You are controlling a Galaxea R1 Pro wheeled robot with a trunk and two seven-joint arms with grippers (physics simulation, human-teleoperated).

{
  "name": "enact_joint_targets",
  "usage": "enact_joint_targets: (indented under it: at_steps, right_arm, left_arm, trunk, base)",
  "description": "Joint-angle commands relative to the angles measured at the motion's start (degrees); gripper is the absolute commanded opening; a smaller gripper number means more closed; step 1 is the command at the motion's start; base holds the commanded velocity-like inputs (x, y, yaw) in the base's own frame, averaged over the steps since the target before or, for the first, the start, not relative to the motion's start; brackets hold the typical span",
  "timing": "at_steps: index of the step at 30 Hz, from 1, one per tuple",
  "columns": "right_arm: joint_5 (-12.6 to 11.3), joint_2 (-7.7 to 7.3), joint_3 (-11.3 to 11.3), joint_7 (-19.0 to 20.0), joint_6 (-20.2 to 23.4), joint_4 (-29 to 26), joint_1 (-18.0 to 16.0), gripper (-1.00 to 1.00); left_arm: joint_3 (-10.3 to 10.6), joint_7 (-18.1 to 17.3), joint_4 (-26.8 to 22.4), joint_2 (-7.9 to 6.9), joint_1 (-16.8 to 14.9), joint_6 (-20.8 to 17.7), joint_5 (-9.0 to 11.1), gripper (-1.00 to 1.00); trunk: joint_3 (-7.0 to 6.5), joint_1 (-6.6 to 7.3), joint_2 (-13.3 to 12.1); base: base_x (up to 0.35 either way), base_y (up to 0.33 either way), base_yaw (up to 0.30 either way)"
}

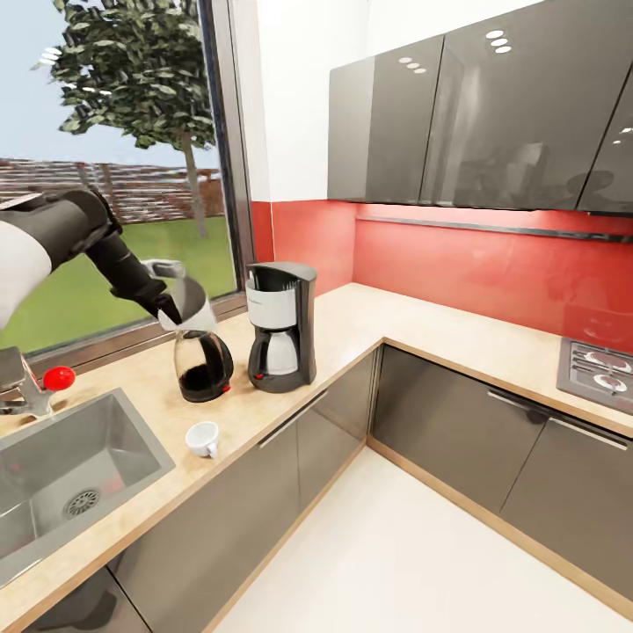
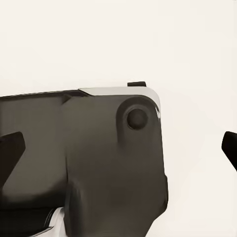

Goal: Set up a coffee station on the kitchen countertop: keep the coffee maker on the countertop, move the bottle of coffee from the kitchen shelf to the counter next to the coffee maker, place a paper coffee filter on top of the coffee maker, put the saucer next to the coffee maker with the coffee cup on the saucer, and place the electric kettle next to the coffee maker.

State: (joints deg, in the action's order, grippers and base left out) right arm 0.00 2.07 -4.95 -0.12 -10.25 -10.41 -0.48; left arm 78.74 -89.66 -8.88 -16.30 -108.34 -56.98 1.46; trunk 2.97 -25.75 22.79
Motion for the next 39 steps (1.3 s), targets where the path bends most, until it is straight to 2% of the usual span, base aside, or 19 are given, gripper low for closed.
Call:
enact_joint_targets:
  at_steps: [1,3,6,9,15,19,26,39]
  right_arm:
    - [0.00,0.04,-0.41,0.03,-0.21,0.04,-0.05,1.00]
    - [0.00,0.04,-0.41,0.03,-0.21,0.04,-0.05,1.00]
    - [0.00,0.04,-0.40,0.03,-0.21,0.04,-0.05,1.00]
    - [0.02,0.04,-0.37,0.02,-0.23,0.04,-0.05,1.00]
    - [0.00,0.04,-0.40,0.02,-0.26,0.04,-0.05,1.00]
    - [0.00,0.03,-0.49,0.03,-0.22,0.04,-0.05,1.00]
    - [-0.08,-0.09,-0.74,-0.05,-0.21,-0.05,-0.05,1.00]
    - [-0.09,-0.05,-0.58,-0.05,-0.21,0.04,-0.05,1.00]
  left_arm:
    - [2.50,-0.34,-0.26,0.64,-0.57,-0.09,0.09,-1.00]
    - [3.94,-0.34,-0.42,1.72,-1.43,0.67,0.06,-1.00]
    - [4.61,-0.34,-0.49,3.08,-2.42,1.26,0.04,-1.00]
    - [4.86,-0.34,-0.52,4.08,-3.29,3.90,0.04,-1.00]
    - [4.99,-0.34,-0.44,3.86,-4.32,6.49,0.04,-1.00]
    - [4.94,-0.34,-0.44,3.57,-4.70,6.81,0.04,-1.00]
    - [4.93,-0.34,-0.50,4.24,-6.43,6.86,0.04,-1.00]
    - [5.14,-0.34,-0.72,4.50,-6.53,7.04,0.21,-1.00]
  trunk:
    - [0.14,-0.04,0.13]
    - [0.14,-0.04,0.13]
    - [0.14,-0.04,0.13]
    - [0.14,-0.04,0.13]
    - [0.14,-0.04,0.13]
    - [0.14,-0.04,0.13]
    - [-0.08,-0.04,0.13]
    - [-1.02,-0.04,0.13]
  base:
    - [0.000,0.000,0.000]
    - [0.000,0.000,0.000]
    - [0.000,0.000,0.000]
    - [0.000,0.000,0.000]
    - [0.000,0.000,0.000]
    - [0.000,0.000,0.000]
    - [0.000,0.000,0.054]
    - [0.042,0.000,0.147]
